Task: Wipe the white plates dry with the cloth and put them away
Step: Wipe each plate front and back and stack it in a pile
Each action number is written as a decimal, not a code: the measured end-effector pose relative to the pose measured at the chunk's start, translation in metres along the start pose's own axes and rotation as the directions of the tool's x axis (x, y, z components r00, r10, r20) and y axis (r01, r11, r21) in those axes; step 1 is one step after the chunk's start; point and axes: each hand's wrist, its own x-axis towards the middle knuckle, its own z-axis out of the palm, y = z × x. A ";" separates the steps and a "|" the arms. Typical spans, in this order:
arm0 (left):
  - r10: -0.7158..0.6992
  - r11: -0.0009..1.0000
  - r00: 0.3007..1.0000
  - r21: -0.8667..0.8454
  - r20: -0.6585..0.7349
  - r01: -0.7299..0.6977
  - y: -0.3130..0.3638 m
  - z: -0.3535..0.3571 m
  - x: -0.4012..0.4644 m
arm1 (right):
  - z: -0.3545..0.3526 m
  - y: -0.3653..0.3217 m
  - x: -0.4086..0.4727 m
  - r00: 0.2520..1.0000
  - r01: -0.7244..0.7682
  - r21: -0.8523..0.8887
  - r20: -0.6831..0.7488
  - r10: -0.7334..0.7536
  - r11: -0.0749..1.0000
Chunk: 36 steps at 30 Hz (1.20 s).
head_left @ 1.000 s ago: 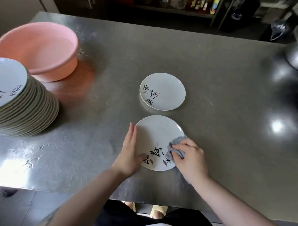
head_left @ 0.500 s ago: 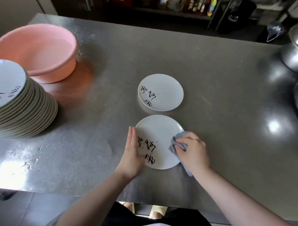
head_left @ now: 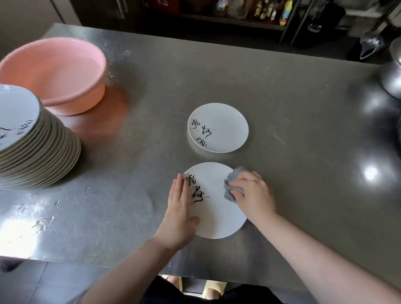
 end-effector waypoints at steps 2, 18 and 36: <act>0.005 1.000 1.000 -0.007 -0.005 -0.005 -0.002 0.001 0.002 | 0.006 -0.010 0.018 1.000 -0.023 -0.031 0.008 0.023 0.999; 0.372 0.926 0.921 0.106 -0.115 -0.361 -0.004 -0.026 -0.018 | -0.028 -0.024 0.003 0.978 0.011 0.360 -0.197 0.064 0.933; 0.609 0.788 0.767 0.270 -0.203 -0.554 0.016 -0.028 -0.020 | -0.073 -0.017 -0.048 0.884 0.034 0.606 -0.389 0.259 0.795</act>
